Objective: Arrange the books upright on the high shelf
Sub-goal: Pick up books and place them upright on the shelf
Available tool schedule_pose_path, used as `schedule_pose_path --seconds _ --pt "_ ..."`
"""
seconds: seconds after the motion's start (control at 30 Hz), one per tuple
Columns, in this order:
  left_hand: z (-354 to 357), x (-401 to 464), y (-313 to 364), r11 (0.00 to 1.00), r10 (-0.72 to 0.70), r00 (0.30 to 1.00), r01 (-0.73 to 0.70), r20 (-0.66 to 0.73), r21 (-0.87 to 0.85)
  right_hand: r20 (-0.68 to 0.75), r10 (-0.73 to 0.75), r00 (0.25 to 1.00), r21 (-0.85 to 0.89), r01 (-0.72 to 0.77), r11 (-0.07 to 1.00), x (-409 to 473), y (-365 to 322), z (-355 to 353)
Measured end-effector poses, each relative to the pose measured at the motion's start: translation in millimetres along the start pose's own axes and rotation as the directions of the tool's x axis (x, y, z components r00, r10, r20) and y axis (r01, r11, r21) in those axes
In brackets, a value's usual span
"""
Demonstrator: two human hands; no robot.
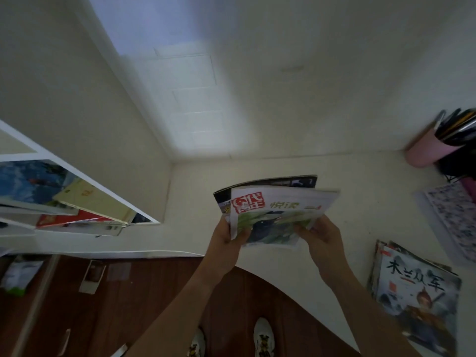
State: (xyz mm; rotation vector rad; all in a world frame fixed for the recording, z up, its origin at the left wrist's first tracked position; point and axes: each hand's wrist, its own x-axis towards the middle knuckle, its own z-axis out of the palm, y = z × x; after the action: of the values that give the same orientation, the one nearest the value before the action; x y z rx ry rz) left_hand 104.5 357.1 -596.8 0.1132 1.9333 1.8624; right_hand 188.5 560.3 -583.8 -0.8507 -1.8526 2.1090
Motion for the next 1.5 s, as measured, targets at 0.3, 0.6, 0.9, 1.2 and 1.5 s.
schedule_pose_path --seconds 0.3,0.6,0.9,1.2,1.5 --pt "-10.0 -5.2 16.7 0.996 -0.083 0.997 0.083 0.010 -0.042 -0.058 -0.011 0.998 -0.174 0.001 0.985 6.1 10.1 4.6" --pt "-35.0 -7.2 18.0 0.991 -0.130 0.978 0.120 -0.165 -0.066 -0.287 0.103 0.952 -0.053 -0.123 0.991 5.3 3.7 -9.3" --pt "-41.3 -42.0 74.0 0.999 -0.027 0.991 0.021 -0.133 -0.049 -0.029 0.200 0.979 -0.012 -0.200 0.980 -12.2 -39.6 45.4" --pt "-132.5 -124.7 205.1 0.985 0.083 0.993 -0.094 -0.082 -0.142 0.180 -0.075 0.981 0.105 0.057 0.993 -88.4 -158.4 154.1" --pt "-223.7 -193.1 287.9 0.878 0.467 0.881 -0.473 -0.081 -0.079 0.199 -0.339 0.919 0.288 0.276 0.917 -175.1 -246.0 251.7"
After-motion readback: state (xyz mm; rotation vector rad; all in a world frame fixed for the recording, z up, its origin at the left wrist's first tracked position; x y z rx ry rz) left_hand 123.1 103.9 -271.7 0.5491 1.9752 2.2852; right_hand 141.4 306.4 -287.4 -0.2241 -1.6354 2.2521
